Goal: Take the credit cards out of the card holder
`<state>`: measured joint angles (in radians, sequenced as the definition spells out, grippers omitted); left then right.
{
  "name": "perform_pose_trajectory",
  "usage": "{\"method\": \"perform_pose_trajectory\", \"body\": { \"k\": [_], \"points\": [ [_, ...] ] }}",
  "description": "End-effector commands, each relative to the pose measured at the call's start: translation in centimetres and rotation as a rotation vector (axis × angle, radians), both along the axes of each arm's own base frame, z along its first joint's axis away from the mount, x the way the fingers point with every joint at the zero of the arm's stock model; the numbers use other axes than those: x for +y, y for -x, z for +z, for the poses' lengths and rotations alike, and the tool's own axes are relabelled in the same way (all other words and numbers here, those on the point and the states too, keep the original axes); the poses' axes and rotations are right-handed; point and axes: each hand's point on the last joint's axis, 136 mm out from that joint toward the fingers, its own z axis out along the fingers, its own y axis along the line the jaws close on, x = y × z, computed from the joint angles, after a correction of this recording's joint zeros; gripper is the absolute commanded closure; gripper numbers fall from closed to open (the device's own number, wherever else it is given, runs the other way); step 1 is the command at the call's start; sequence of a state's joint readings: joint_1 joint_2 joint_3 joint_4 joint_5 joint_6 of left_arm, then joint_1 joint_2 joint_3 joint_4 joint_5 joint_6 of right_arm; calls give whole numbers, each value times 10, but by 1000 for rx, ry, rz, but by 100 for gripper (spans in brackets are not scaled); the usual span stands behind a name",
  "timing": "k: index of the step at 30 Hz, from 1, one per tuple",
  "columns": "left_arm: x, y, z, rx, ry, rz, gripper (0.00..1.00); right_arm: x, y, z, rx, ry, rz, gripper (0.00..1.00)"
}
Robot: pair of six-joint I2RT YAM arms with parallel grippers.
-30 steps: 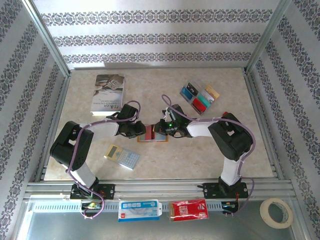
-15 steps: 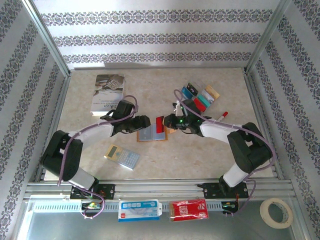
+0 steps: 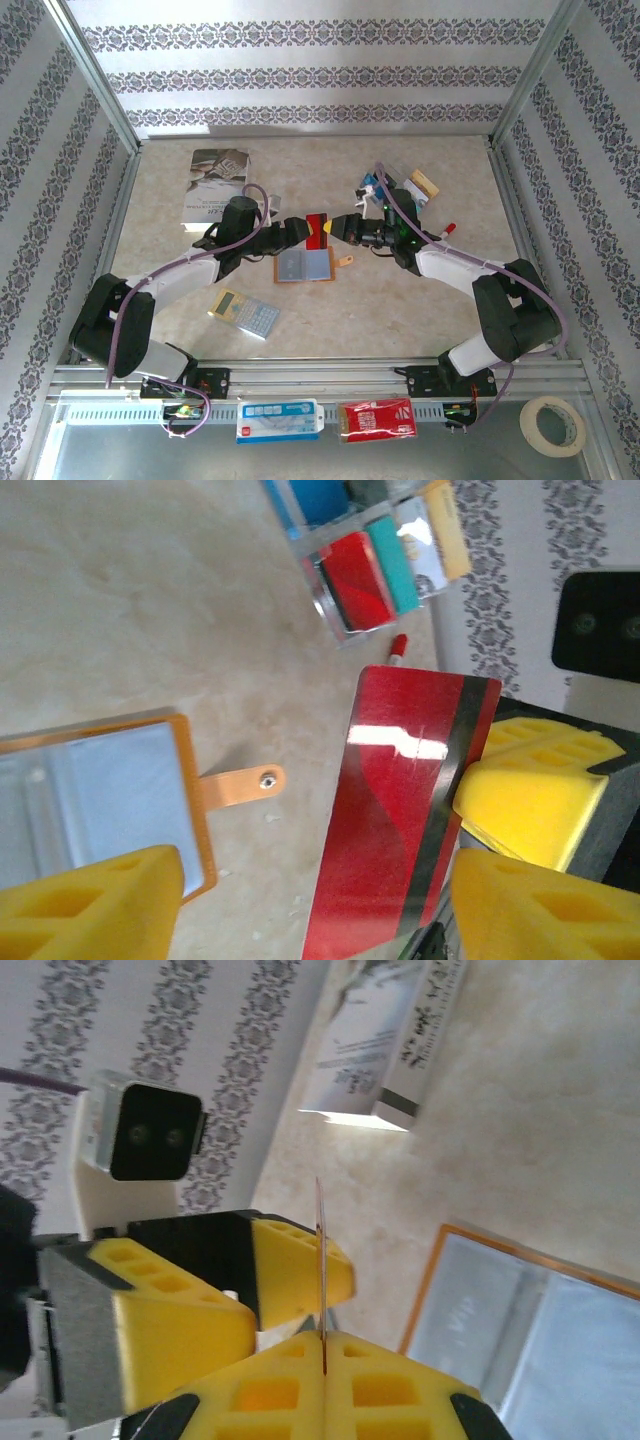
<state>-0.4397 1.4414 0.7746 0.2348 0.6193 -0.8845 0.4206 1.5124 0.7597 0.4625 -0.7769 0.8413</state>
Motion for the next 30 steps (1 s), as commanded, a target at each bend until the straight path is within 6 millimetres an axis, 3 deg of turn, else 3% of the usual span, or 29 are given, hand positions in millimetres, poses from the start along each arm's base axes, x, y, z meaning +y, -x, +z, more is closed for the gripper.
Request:
{"method": "perform_pose_trajectory", "body": {
  "k": [1,6,16,19,30],
  "points": [
    [-18,2,31,-61,137,-59,36,4,6,36,-52,-125,54,100],
    [-22,3,43,-80,209,-67,55,-1,2,47,-46,-186,45,100],
    [-26,0,56,-63,263,-73,93,-3,-3,47,-24,-242,42,98],
    [-27,0,57,-62,271,-73,97,-1,-5,48,-13,-274,49,90],
    [-26,-2,56,-61,278,-61,97,7,-9,43,17,-315,68,81]
  ]
}}
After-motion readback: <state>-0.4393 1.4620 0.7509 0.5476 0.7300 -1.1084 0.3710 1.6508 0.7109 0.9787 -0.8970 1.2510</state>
